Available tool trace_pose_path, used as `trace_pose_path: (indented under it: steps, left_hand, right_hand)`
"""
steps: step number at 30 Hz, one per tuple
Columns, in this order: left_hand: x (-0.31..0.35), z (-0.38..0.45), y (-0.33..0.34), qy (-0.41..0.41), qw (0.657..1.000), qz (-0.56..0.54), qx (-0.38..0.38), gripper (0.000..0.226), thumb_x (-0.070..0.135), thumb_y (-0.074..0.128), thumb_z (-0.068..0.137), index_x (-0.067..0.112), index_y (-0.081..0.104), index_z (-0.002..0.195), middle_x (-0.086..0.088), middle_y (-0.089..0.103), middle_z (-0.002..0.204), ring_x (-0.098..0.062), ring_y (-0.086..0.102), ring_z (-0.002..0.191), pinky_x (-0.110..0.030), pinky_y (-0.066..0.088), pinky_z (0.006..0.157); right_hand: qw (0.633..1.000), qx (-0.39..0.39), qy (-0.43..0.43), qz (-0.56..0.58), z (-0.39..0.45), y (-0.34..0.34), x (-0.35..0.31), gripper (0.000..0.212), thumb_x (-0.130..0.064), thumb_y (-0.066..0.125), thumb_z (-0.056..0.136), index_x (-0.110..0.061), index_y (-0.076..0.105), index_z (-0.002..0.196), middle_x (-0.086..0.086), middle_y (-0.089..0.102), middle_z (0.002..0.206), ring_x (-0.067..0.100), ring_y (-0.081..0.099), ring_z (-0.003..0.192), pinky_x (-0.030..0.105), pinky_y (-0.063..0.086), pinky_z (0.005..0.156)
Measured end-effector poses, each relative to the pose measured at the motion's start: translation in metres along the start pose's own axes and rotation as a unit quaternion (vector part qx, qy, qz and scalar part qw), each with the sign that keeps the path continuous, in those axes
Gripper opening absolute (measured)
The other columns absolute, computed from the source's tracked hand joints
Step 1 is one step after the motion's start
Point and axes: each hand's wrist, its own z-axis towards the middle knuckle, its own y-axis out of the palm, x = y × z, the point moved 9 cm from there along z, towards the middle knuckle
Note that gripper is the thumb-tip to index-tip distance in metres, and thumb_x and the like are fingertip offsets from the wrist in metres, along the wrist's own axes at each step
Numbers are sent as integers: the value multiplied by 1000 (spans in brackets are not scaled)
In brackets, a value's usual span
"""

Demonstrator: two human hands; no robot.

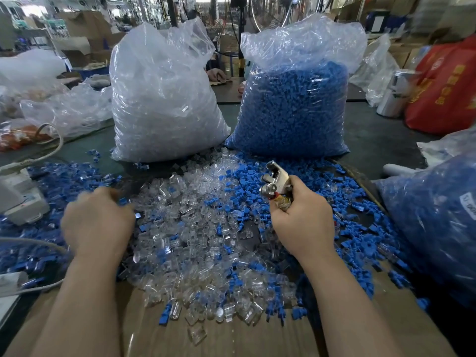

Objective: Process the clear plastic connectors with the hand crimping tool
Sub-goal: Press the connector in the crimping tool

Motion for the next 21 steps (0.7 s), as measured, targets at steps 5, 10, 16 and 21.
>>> trace_pose_path:
  steps: [5, 10, 16, 21]
  left_hand:
    - [105, -54, 17, 216, 953, -188, -98, 10, 28, 70, 88, 34, 67, 81, 20, 65, 79, 4, 59, 66, -12, 42, 54]
    - [142, -90, 51, 316, 935, -113, -111, 7, 32, 67, 92, 31, 72, 88, 15, 67, 88, -4, 58, 80, -21, 47, 74]
    - [144, -96, 57, 346, 931, -79, -82, 10, 35, 64, 92, 30, 71, 97, 7, 64, 97, -14, 54, 95, -26, 41, 83]
    - [149, -101, 64, 362, 924, -61, -111, 18, 40, 59, 95, 30, 71, 104, 6, 61, 103, -15, 51, 101, -30, 45, 91]
  right_hand:
    - [1000, -3, 10, -15, 2, 1, 2, 13, -26, 66, 82, -26, 55, 89, -7, 55, 61, 13, 50, 54, 28, 29, 45]
    - [1000, -4, -7, -16, 1, 2, -3, 13, -25, 66, 81, -25, 54, 87, -8, 55, 61, 12, 49, 54, 31, 34, 45]
    - [1000, -12, -24, -13, 0, 5, -6, 16, -24, 65, 82, -28, 50, 83, -8, 53, 60, 11, 47, 54, 29, 29, 45]
    - [999, -8, -31, -12, -1, 4, -8, 18, -24, 65, 81, -29, 47, 81, -9, 54, 61, 13, 49, 55, 30, 35, 46]
